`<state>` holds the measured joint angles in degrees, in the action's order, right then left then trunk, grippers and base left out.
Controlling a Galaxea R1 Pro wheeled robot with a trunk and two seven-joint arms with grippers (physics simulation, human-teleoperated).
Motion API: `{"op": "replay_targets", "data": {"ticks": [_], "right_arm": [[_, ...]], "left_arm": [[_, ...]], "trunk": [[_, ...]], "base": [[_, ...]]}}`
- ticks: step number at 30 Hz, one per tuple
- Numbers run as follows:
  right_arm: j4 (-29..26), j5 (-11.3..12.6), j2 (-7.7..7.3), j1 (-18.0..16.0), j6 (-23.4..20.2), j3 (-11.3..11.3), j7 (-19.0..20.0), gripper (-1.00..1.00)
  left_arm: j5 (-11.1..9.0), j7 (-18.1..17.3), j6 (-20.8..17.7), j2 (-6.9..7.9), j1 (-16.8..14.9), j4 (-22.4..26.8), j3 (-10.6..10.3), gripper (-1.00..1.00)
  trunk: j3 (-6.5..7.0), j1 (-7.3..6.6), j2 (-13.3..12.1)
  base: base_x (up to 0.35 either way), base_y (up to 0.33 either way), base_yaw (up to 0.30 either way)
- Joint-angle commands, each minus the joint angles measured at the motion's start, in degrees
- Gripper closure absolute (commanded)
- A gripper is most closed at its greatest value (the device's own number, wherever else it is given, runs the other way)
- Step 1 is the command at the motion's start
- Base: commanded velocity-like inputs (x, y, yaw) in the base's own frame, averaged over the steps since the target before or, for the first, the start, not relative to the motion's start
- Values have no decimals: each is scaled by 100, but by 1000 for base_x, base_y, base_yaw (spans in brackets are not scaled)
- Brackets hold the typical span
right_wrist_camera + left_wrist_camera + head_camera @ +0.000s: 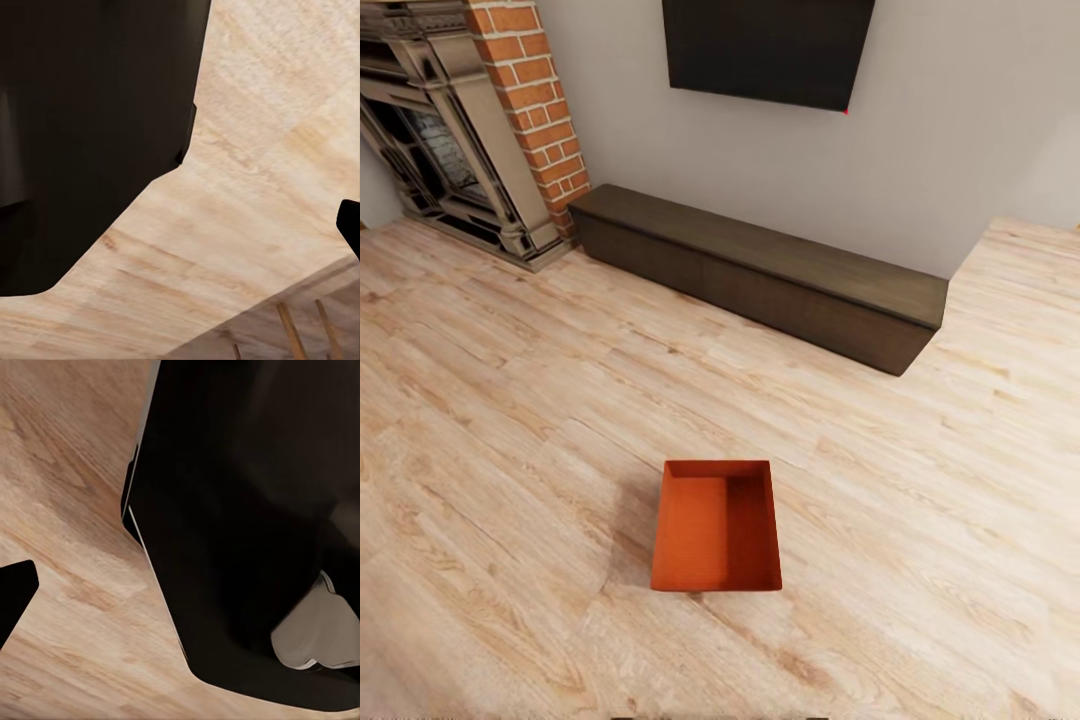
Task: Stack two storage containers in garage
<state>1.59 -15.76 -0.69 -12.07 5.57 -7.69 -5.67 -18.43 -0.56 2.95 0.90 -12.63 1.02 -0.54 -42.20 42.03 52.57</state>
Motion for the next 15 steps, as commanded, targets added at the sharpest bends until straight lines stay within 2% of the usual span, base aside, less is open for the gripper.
{"op": "replay_targets", "data": {"ticks": [1,15], "right_arm": [[17,-59,-1,-6,31,-48,-22,-100],[17,-59,-1,-6,32,-56,-20,-100]], "left_arm": [[-29,-6,18,0,-2,-6,-8,-100],[-29,-6,16,-2,-2,-6,-8,-100]], "trunk": [[-6,0,3],[-9,0,3]], "base": [[0,0,0],[0,0,0]]}}
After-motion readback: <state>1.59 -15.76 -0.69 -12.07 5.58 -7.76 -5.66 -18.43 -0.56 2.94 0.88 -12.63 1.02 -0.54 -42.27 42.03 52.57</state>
